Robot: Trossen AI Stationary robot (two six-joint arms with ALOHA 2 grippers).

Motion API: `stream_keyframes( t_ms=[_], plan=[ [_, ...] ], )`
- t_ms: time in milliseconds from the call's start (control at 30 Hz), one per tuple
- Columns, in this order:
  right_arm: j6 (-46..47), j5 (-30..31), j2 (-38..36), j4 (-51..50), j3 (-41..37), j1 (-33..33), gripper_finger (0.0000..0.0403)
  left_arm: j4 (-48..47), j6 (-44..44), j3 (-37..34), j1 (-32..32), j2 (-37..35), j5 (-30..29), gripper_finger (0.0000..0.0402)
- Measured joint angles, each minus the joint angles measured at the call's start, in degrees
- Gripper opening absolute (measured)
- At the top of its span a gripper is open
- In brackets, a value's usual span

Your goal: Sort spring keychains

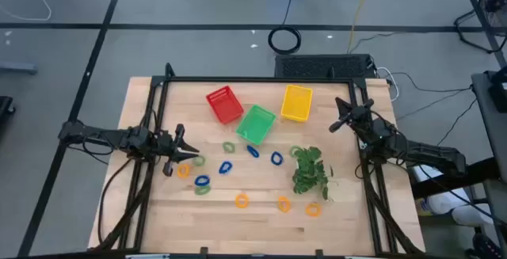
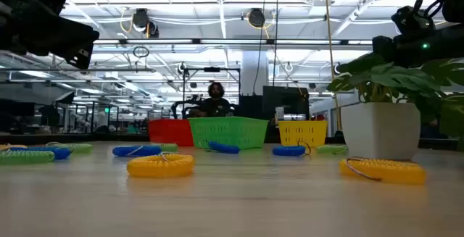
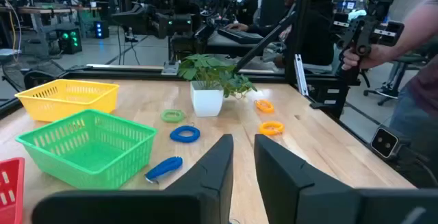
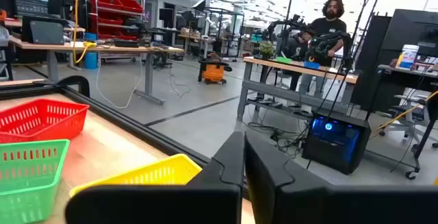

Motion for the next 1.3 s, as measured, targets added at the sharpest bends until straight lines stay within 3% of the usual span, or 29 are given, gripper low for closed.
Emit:
stream_keyframes(
  t_ms=[467, 700, 1033, 1300],
  plan=[
    [-0.17, 0.00, 0.00, 0.02, 0.02, 0.00, 0.0000, 0.00, 0.00, -0.02, 0.00, -0.01, 0.00, 0.0067],
    [-8.29, -0.09, 0.00, 2.07, 1.73, 0.59, 0.0006, 0.00, 0.00, -0.02, 0.00, 0.00, 0.00, 0.0067],
    [-12.08, 2.28, 2.12, 2.05, 12.45, 0.85, 0.0038, 0.00, 0.00, -0.02, 0.00, 0.01, 0.00, 0.0067],
    [-12.21, 4.48, 11.21, 0.29, 24.34, 0.87, 0.0041, 0.01, 0.00, -0.02, 0.00, 0.01, 0.00, 0.0067]
  ],
)
